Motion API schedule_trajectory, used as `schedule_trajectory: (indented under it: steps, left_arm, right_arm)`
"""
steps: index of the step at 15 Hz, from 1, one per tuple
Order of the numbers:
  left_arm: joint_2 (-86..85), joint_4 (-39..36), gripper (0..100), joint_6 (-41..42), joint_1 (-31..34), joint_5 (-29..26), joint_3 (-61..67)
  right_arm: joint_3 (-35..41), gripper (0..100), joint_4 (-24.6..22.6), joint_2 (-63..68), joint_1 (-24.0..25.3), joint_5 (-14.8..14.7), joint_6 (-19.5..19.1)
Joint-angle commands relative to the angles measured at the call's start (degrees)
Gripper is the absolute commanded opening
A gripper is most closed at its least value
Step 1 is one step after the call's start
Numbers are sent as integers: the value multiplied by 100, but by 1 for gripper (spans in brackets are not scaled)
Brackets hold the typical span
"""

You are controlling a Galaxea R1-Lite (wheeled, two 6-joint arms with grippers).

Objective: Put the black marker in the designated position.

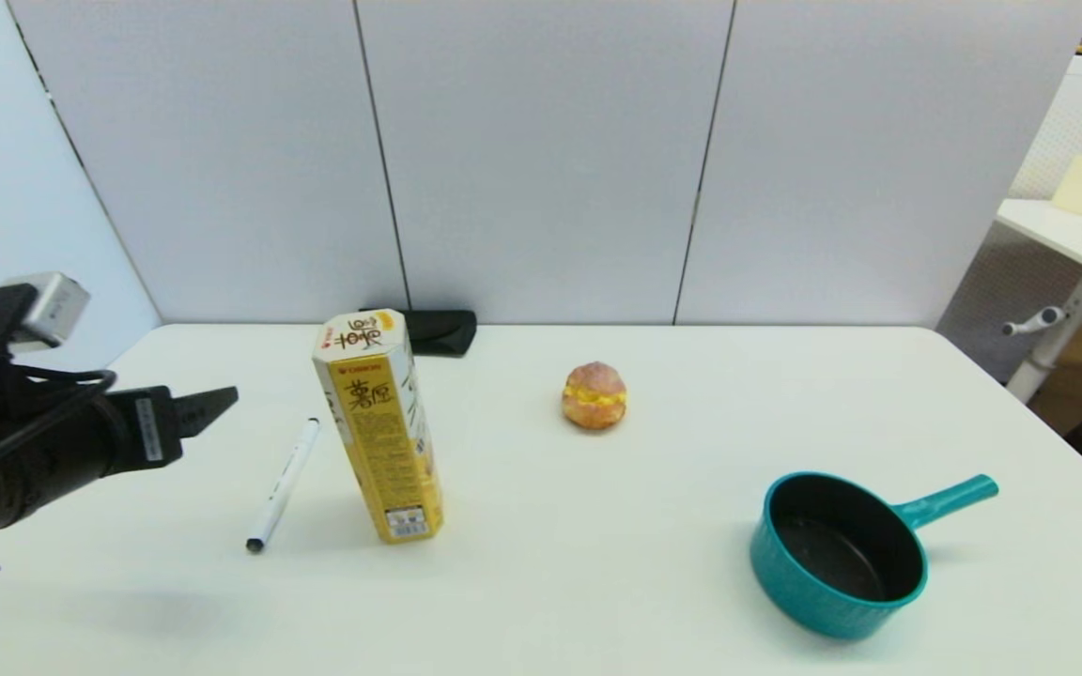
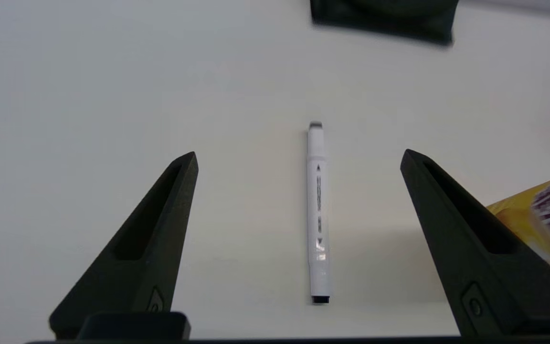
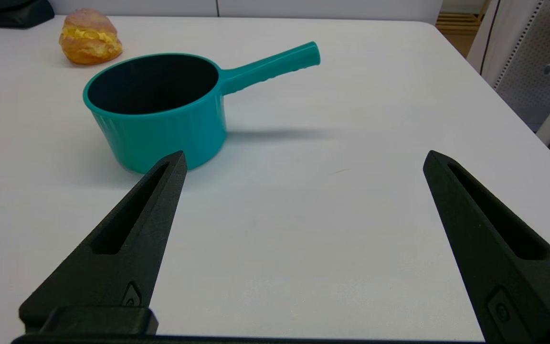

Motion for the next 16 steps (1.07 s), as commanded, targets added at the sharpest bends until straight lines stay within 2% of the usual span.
schedule_trajectory:
  steps: [1, 3, 6, 8, 10, 13, 16]
  left_arm:
    - [-1821, -19, 100, 299, 296, -12, -34]
    - [-2384, 16, 100, 686, 331, -205, -16]
    - [-3016, 7, 100, 1495, 331, -873, 81]
    - [-3509, -98, 100, 1618, 331, -1076, 327]
    - [-4177, -406, 100, 1820, 340, -1128, 766]
    - [-5003, -415, 100, 2330, 437, -1155, 1285]
    - [-5697, -397, 100, 2409, 604, -1216, 2005]
  right_arm:
    - [1, 100, -2, 7, -9, 11, -6]
    - [1, 100, -2, 7, 0, 3, -6]
    - [1, 100, -2, 7, 0, 11, -6]
    - [1, 100, -2, 7, 0, 11, -6]
    - [1, 100, -2, 7, 0, 3, -6]
    - [1, 100, -2, 7, 0, 3, -6]
    - [1, 100, -2, 7, 0, 3, -6]
